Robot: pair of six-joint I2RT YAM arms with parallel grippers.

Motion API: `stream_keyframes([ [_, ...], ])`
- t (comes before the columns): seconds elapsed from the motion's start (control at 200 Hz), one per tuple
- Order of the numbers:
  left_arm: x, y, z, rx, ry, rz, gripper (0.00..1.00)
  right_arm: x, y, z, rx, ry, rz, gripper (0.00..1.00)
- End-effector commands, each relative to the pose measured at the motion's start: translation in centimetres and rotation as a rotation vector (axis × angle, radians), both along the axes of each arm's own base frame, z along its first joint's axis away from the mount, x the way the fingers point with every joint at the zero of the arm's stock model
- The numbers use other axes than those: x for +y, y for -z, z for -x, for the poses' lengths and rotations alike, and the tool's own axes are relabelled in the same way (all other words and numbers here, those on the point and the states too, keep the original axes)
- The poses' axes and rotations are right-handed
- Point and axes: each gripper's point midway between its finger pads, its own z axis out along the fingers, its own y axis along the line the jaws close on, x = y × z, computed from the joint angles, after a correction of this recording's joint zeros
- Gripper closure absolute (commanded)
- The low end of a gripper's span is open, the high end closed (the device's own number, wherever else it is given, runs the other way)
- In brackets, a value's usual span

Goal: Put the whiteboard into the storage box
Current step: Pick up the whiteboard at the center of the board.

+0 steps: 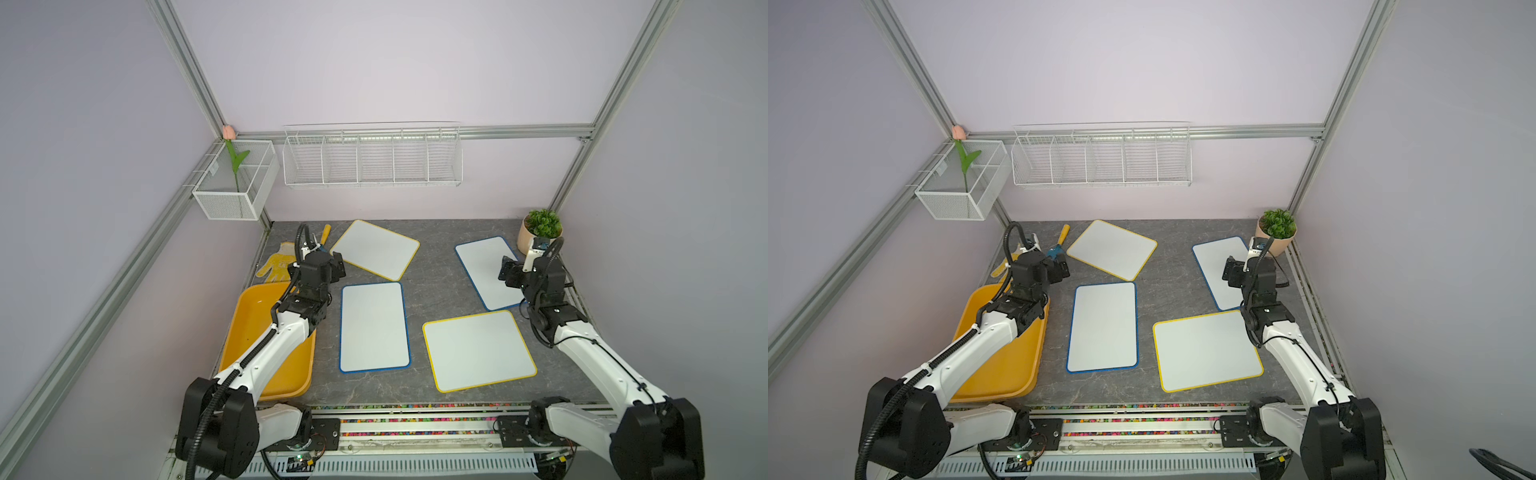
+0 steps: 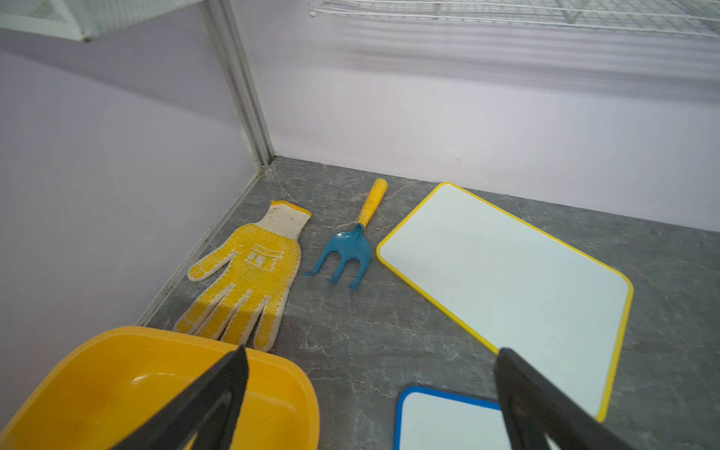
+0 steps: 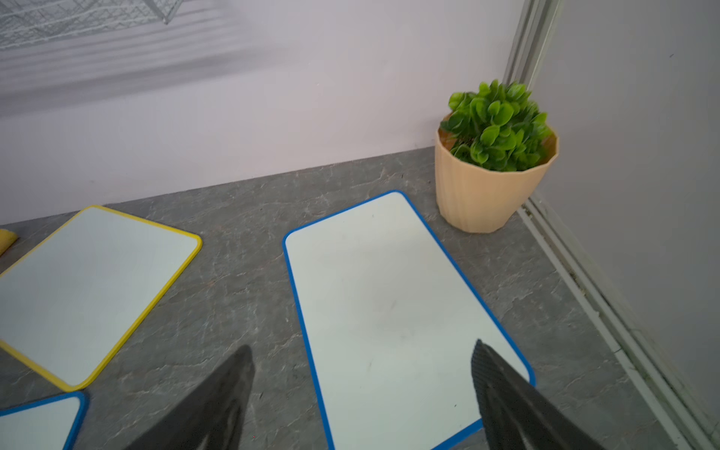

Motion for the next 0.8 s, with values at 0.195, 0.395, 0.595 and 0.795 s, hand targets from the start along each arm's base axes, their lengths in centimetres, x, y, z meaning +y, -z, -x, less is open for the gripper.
stream_keyframes([
  [0.195, -3.6, 5.5, 3.5, 0.346, 0.043, 0.120, 0.00, 9.2, 3.2, 2.5, 0.117, -0.163, -0.110, 0.11],
  [0.395, -4.5, 8.9, 6.6, 0.438, 0.084, 0.216, 0.01, 15.6, 6.4, 4.1, 0.233, -0.216, -0.047, 0.11],
  [0.595, -5.7, 11.3, 8.7, 0.506, 0.122, 0.253, 0.01, 21.7, 9.8, 5.1, 0.315, -0.297, -0.021, 0.11],
  [0.795, -7.4, 13.5, 9.7, 0.588, 0.161, 0.240, 0.01, 25.6, 12.2, 6.7, 0.360, -0.354, 0.005, 0.11],
])
